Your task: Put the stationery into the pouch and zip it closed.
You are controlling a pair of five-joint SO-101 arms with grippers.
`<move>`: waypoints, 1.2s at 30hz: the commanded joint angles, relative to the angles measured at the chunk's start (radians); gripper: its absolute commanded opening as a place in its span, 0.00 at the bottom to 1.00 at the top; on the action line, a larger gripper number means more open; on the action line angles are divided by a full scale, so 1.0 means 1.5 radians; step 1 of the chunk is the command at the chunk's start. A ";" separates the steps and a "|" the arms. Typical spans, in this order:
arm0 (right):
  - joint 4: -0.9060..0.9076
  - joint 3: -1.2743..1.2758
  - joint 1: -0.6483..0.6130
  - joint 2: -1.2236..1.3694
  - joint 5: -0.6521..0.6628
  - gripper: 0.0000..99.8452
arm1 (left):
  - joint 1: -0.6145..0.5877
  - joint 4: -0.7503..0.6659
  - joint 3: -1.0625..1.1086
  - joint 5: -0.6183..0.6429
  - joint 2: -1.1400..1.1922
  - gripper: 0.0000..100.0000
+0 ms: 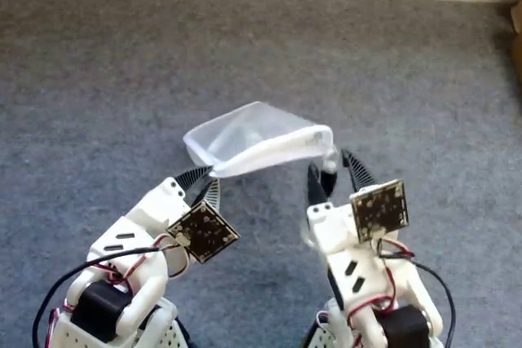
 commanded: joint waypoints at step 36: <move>0.147 -0.010 0.010 -0.001 0.002 0.08 | -0.248 0.216 -0.121 0.002 -0.022 0.10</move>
